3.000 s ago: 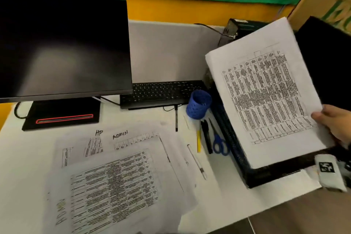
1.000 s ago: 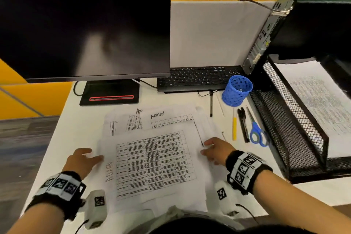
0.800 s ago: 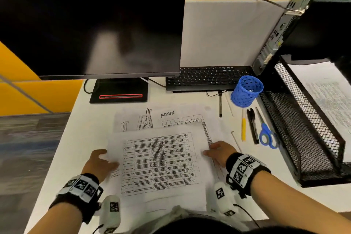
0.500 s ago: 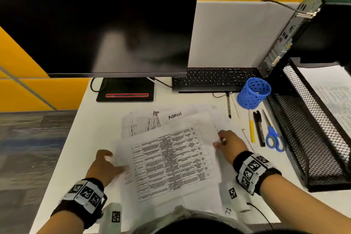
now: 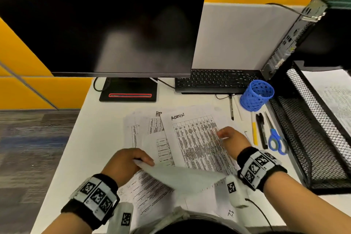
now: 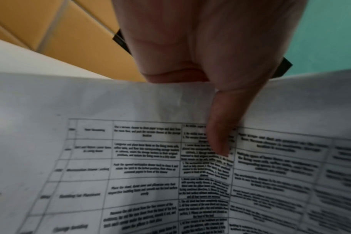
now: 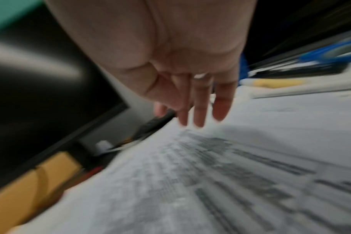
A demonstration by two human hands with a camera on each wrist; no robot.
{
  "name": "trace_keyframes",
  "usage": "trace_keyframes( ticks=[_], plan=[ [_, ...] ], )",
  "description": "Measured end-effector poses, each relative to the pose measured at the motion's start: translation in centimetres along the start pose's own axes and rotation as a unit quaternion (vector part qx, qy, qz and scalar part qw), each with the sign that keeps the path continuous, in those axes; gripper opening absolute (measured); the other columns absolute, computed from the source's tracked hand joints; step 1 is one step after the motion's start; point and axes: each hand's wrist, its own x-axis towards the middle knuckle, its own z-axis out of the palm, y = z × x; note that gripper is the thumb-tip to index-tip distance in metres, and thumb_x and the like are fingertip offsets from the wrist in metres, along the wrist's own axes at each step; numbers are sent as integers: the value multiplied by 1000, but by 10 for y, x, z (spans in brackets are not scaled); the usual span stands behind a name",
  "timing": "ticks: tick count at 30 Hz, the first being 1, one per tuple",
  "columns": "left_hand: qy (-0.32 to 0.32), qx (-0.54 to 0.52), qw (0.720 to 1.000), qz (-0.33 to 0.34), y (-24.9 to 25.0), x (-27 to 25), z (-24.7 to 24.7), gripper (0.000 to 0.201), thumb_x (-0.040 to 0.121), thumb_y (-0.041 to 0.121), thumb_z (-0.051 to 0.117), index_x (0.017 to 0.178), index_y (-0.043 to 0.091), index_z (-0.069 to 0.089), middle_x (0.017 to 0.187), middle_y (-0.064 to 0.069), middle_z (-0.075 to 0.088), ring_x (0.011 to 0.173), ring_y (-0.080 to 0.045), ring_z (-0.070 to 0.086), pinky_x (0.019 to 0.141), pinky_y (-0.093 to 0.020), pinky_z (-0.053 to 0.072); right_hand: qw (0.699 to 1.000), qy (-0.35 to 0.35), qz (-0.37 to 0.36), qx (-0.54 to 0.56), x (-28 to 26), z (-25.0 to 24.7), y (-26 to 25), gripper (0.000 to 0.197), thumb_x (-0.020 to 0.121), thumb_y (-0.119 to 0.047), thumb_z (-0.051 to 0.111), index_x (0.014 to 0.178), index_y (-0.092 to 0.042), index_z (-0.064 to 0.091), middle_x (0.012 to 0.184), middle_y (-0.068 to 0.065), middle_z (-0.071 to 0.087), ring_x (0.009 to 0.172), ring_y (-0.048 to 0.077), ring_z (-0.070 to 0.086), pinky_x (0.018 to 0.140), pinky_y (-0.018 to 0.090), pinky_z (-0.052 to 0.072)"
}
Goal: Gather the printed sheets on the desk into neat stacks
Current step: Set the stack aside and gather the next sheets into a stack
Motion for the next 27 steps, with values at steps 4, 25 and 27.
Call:
trace_keyframes(
  ticks=[4, 25, 27],
  plan=[
    [-13, -38, 999, -12, 0, -10, -5, 48, 74, -20, 55, 59, 21, 77, 85, 5, 76, 82, -8, 69, 74, -12, 51, 985, 41, 129, -102, 14, 2, 25, 69, 73, -20, 75, 133, -12, 41, 133, 15, 51, 113, 31, 54, 96, 38, 47],
    [197, -240, 950, -31, 37, 8, -30, 8, 85, 33, 62, 93, 32, 63, 101, -5, 72, 93, -28, 68, 89, -52, 52, 956, -163, 41, 240, -22, 28, -9, 24, 82, -5, 65, 100, -21, 65, 100, 1, 75, 100, 22, 68, 93, 42, 51],
    [183, -262, 947, -27, 43, 13, -27, 13, 82, 27, 67, 93, 27, 60, 96, -8, 74, 84, -27, 71, 80, -47, 57, 969, -182, 11, 170, -27, 30, -20, 25, 83, 0, 63, 94, -21, 65, 88, -9, 76, 90, 14, 69, 86, 33, 54]
  ],
)
